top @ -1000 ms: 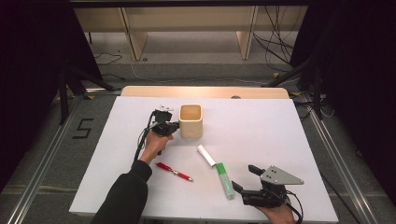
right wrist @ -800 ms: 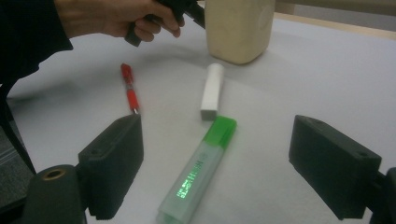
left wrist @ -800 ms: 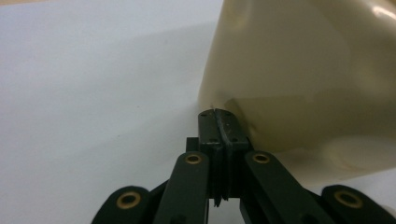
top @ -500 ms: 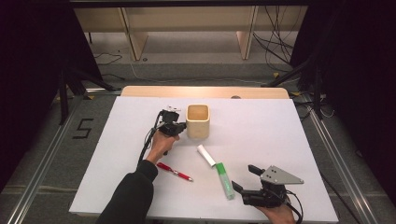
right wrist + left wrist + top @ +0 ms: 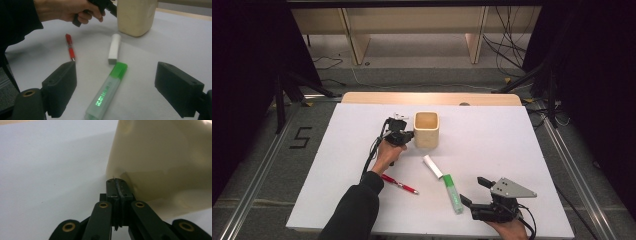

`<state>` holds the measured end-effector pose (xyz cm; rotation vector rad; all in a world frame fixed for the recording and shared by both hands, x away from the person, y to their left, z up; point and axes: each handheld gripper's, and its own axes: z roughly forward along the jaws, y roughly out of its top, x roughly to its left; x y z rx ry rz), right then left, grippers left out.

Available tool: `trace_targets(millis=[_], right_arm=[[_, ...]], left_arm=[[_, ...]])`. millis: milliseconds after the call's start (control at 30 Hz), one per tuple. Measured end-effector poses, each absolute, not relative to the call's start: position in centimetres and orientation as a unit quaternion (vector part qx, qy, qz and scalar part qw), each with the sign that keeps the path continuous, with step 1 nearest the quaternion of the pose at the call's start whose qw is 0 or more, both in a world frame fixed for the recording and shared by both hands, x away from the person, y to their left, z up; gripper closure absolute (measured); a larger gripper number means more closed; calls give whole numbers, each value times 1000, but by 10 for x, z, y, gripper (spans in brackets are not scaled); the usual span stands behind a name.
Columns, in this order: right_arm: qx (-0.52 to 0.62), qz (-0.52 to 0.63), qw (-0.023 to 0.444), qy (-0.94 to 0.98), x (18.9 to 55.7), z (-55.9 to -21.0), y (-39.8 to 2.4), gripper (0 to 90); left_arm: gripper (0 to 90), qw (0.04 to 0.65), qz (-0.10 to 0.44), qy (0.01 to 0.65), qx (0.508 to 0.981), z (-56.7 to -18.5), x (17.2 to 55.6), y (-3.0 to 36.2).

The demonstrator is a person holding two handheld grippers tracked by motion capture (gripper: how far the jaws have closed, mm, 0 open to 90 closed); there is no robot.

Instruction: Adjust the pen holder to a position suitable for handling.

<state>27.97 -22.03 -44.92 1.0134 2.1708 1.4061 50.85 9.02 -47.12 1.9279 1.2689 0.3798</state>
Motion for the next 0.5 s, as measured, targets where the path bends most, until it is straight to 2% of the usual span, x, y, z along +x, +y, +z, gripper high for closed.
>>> trace_targets(millis=[267,400,500], right_arm=[[359,499,181,768,279,-449,-220,187],[359,499,180,767,280,-449,-221,187],[360,500,180,767,280,-449,-221,187]], left_arm=[[888,373,155,498,767,-469,507,94],[789,354,162,484,783,-463,502,104],[701,359,132,480,790,-455,496,113]])
